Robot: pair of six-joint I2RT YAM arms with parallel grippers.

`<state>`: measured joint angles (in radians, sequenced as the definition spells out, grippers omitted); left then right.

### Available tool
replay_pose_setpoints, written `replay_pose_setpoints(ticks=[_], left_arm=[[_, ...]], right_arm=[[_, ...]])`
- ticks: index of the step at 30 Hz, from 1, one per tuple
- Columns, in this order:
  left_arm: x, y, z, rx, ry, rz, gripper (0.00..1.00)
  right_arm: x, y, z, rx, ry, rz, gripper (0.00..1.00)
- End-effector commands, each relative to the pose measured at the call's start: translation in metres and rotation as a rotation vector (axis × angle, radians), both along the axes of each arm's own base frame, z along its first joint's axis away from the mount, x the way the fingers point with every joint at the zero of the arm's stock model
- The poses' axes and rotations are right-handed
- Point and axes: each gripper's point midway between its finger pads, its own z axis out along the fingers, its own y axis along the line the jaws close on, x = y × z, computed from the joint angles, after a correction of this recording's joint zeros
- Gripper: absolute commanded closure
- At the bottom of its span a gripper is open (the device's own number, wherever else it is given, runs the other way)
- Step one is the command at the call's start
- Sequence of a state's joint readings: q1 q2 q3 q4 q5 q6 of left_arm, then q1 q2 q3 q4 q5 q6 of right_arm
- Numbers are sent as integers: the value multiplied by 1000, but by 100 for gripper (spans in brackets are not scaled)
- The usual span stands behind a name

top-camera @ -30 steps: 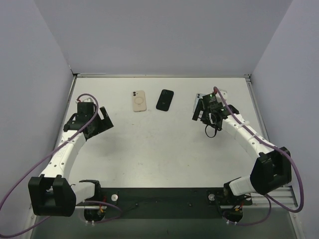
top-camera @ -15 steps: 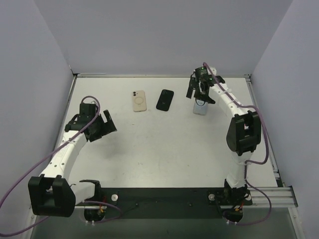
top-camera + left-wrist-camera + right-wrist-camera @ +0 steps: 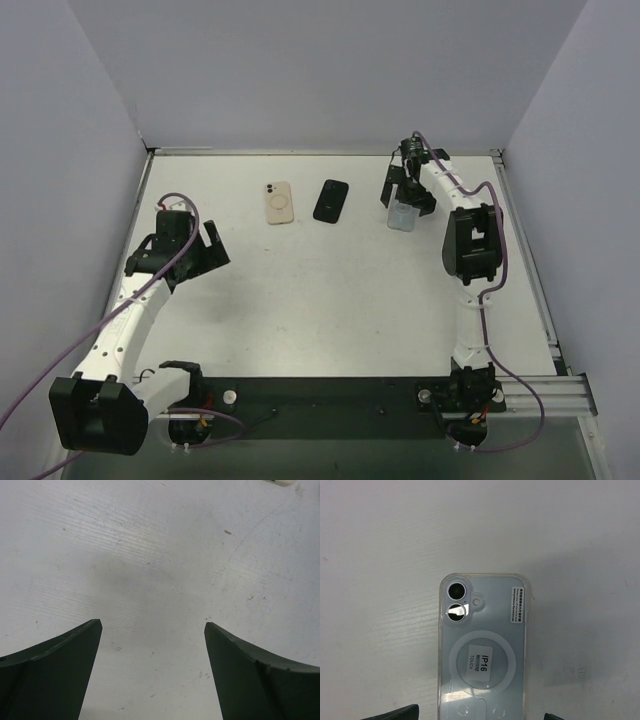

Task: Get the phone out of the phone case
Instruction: Pick up the phone at the center of the board.

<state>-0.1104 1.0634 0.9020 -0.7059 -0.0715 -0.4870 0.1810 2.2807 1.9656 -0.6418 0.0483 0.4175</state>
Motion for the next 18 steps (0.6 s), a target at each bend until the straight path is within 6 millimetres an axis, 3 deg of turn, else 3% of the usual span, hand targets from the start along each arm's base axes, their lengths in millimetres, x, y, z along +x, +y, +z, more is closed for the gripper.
replay_pose_setpoints(ticks=[1,7,13,17,18], left_arm=[[4,-8,9,-22,-8,-23,5],[6,-3,17,18,-40,-4,6],[4,-3,10,20,-9,15,7],[0,-1,8,17,-4,54,8],[-1,0,7,16,-6,62,8]], right_arm=[[-4,3,-3,5,49,56,0],[-8,-3,-26,-32,101,58,0],[-13,-4,-41,-29,139,41,4],[-12,-4,-36,-33,134,18,12],[-12,-4,-35,-31,131,17,19]])
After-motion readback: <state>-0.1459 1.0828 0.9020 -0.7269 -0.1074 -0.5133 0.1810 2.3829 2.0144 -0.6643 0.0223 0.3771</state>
